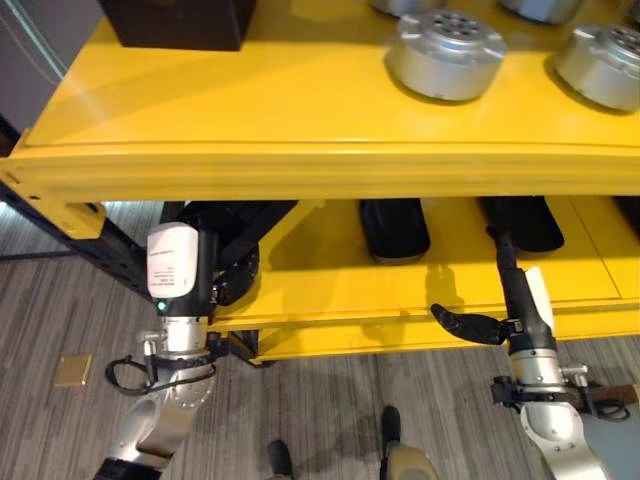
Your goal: Move parts from the plastic box to the shelf.
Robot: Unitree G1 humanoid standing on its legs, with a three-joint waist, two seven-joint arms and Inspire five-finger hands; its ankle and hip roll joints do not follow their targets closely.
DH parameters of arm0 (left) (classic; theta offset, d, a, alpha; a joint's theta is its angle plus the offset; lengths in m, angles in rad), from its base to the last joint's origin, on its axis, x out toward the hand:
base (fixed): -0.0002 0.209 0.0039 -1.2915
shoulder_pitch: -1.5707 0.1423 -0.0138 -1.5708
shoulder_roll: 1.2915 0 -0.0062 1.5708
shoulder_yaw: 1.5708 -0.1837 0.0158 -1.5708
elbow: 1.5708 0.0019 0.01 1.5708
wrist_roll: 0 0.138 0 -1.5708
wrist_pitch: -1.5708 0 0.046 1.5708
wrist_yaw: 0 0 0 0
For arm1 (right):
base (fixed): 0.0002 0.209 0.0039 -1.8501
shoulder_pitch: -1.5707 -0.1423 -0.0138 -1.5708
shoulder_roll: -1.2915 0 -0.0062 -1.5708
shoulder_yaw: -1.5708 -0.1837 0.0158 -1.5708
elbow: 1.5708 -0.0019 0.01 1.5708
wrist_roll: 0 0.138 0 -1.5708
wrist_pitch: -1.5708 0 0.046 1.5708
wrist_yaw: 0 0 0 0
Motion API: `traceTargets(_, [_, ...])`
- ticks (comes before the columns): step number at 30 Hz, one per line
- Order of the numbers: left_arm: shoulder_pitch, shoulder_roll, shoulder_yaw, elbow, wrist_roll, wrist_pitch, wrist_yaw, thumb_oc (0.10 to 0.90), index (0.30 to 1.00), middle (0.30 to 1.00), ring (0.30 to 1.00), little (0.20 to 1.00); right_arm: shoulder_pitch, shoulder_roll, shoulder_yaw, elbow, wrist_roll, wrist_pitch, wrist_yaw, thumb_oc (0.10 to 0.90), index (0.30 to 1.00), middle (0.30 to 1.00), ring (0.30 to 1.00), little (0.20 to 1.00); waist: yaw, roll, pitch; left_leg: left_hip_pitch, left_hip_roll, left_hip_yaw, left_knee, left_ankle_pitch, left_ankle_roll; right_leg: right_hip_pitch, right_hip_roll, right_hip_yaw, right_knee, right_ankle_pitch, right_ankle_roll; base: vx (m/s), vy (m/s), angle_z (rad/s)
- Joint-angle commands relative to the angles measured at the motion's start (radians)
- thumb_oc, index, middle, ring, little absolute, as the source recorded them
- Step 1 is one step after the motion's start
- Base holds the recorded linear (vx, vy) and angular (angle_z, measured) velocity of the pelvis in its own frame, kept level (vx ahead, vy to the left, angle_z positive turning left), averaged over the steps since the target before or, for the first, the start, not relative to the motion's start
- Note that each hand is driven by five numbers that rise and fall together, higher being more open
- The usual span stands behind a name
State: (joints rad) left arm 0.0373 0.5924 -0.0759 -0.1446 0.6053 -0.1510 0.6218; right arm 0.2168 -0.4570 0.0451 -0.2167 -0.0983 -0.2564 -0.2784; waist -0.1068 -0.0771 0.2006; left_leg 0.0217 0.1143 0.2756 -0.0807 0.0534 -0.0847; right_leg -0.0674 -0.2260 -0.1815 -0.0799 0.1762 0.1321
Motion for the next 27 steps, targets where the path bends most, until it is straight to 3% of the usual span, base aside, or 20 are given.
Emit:
traceTargets(1, [-0.071, 0.058, 0.072, -0.112, 0.021, -0.047, 0.095, 0.400, 0.300, 0.300, 0.300, 0.300, -0.098, -0.041, -0.071, -0.087, -0.008, -0.074, -0.029, 0.900, 1.000, 1.000, 1.000, 1.000, -0.003, -0.015, -0.081, -0.030, 0.088, 0.005, 0.122, -0.065, -0.028, 0.057, -0.052, -0.014, 0.058, -0.084, 0.063, 0.00, 0.001, -0.04])
traceTargets(13, [-0.089, 0.019, 0.059, -0.067, 0.038, 0.002, 0.090, 0.400, 0.300, 0.300, 0.300, 0.300, -0.085, -0.038, -0.060, -0.082, -0.019, -0.059, -0.019, 0.900, 1.000, 1.000, 1.000, 1.000, -0.021, -0.023, -0.096, 0.008, 0.079, 0.034, 0.090, -0.073, -0.022, 0.053, -0.058, -0.009, 0.045, -0.078, 0.074, 0.03, 0.017, -0.05])
traceTargets(27, [-0.168, -0.089, 0.051, 0.140, -0.049, 0.118, 0.150, 0.400, 0.300, 0.300, 0.300, 0.300, -0.079, -0.059, -0.028, -0.086, 0.028, -0.047, 0.019, 0.900, 1.000, 1.000, 1.000, 1.000, -0.034, -0.047, -0.085, 0.038, 0.121, 0.051, 0.112, -0.068, -0.043, 0.071, -0.028, -0.011, 0.070, -0.111, 0.056, -0.01, -0.050, -0.06])
